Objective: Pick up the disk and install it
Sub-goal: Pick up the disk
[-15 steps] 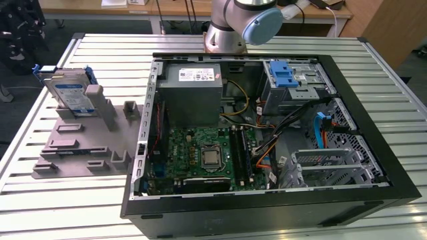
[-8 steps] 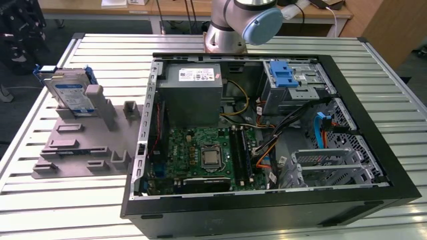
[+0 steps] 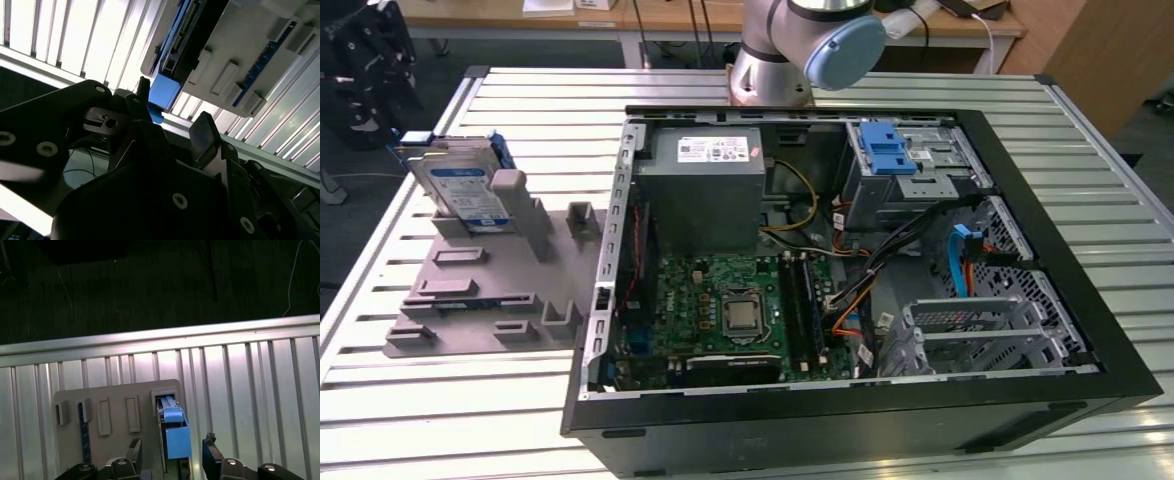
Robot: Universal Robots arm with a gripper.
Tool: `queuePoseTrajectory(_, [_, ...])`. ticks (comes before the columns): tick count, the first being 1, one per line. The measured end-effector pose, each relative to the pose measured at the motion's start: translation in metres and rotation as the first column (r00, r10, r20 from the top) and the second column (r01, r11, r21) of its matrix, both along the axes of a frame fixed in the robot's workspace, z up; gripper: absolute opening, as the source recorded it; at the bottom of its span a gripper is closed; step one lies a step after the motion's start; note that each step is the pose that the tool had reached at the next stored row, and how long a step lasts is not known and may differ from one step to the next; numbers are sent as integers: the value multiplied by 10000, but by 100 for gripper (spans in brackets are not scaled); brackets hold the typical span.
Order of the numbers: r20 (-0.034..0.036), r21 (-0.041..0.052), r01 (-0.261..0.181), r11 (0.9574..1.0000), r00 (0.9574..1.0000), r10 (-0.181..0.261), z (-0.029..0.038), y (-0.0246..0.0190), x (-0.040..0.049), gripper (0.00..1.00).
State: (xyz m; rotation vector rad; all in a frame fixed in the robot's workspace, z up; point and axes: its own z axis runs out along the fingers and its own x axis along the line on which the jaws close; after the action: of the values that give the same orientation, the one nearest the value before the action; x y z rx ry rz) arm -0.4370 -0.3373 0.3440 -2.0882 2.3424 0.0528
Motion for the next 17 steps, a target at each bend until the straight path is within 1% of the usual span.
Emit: queuePoseTrajectory(17, [6, 0, -178, 9998, 9998, 178, -162, 1, 0, 59])
